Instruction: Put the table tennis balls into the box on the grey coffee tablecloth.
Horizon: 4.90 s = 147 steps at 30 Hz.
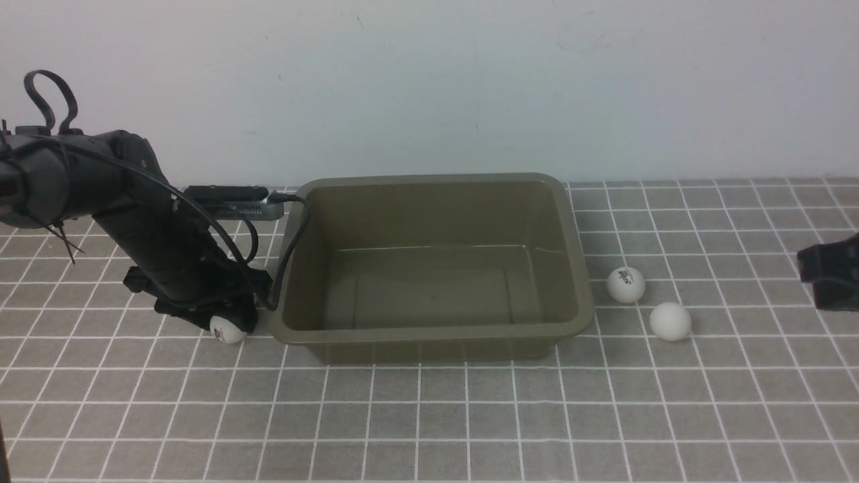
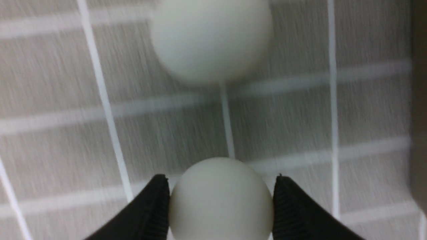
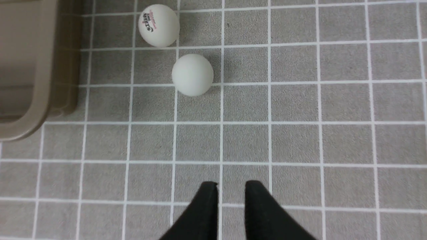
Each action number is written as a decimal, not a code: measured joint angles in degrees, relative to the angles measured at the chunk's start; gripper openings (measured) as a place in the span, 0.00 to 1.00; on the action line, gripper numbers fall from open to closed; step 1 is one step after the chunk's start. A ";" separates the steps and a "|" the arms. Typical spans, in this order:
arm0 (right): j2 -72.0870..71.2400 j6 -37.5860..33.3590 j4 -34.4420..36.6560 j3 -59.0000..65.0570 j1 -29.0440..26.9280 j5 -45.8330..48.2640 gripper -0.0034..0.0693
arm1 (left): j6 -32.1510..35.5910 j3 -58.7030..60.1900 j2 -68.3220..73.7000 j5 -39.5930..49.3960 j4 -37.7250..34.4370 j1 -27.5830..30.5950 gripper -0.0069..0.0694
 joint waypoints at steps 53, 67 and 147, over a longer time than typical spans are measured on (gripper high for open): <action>37.81 -20.31 18.26 -41.38 19.11 1.66 0.86 | -0.20 -23.93 6.06 19.87 0.63 1.85 0.46; 31.88 -13.71 0.42 -44.49 13.12 11.92 0.75 | -0.25 -23.93 15.22 6.22 2.01 -0.51 0.73; -73.65 -3.45 0.95 37.21 17.52 -48.00 0.03 | -3.01 45.23 -90.39 -9.17 -3.74 -4.52 0.08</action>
